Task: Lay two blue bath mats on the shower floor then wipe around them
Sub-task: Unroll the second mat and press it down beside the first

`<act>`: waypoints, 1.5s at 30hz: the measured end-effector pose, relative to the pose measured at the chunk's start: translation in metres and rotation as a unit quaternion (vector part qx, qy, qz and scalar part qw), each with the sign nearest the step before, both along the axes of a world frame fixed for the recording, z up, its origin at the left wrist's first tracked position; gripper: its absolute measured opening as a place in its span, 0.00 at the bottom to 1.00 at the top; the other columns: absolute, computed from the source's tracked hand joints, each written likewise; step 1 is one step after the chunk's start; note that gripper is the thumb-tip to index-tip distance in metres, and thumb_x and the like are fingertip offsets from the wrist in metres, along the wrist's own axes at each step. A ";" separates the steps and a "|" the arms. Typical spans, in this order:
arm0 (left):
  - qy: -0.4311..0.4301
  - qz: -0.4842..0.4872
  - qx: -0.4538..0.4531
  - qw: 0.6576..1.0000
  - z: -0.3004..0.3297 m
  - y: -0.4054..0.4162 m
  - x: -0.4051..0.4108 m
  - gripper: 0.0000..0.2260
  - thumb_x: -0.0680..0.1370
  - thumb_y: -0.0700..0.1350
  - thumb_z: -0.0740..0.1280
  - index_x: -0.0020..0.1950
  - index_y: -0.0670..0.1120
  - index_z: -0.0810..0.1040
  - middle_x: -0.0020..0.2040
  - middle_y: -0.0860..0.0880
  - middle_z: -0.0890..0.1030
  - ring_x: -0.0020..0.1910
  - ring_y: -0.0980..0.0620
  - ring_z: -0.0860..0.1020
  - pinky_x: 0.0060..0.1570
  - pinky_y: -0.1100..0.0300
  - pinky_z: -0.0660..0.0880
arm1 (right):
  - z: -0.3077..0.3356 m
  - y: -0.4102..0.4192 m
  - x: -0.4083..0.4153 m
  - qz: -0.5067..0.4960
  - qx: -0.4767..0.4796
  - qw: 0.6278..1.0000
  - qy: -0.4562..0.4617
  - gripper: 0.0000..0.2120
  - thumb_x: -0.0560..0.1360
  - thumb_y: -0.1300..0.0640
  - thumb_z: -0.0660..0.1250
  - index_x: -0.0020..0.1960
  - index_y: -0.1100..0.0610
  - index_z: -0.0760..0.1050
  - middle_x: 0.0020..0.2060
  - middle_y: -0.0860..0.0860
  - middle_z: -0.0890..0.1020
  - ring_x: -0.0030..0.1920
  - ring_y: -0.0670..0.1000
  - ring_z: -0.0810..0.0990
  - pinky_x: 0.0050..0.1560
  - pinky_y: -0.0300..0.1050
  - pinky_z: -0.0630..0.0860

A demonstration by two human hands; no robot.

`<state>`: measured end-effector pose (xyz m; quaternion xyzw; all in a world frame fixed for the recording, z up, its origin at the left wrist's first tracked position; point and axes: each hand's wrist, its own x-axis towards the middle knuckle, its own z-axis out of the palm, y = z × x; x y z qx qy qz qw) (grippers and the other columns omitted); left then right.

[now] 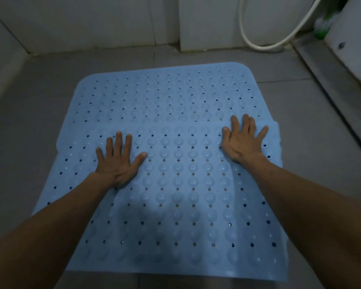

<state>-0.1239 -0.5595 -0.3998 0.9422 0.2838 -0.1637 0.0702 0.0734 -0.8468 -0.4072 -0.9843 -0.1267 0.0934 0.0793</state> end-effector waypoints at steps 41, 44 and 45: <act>0.108 -0.040 -0.031 0.993 0.025 -0.107 -0.016 0.51 0.63 0.82 0.49 0.76 0.58 0.32 0.78 0.42 0.34 0.76 0.33 0.42 0.72 0.36 0.56 | 0.085 -0.085 -0.051 -0.132 -0.121 0.984 0.021 0.44 0.75 0.48 0.69 0.78 0.61 0.46 0.72 0.64 0.61 0.70 0.64 0.64 0.68 0.56 0.65; 0.066 -0.052 -0.016 0.996 0.021 -0.105 -0.024 0.50 0.63 0.82 0.46 0.77 0.59 0.36 0.79 0.41 0.39 0.76 0.33 0.47 0.70 0.37 0.60 | 0.067 -0.063 -0.071 -0.088 -0.120 0.989 0.004 0.40 0.79 0.42 0.60 0.80 0.56 0.42 0.78 0.64 0.49 0.76 0.66 0.52 0.75 0.61 0.54; 0.042 -0.063 -0.002 0.997 0.023 -0.105 -0.026 0.48 0.65 0.81 0.45 0.78 0.58 0.40 0.79 0.41 0.44 0.76 0.33 0.51 0.69 0.39 0.61 | 0.060 -0.053 -0.076 -0.063 -0.083 0.994 0.014 0.38 0.80 0.40 0.56 0.81 0.53 0.42 0.79 0.61 0.45 0.78 0.66 0.47 0.76 0.63 0.48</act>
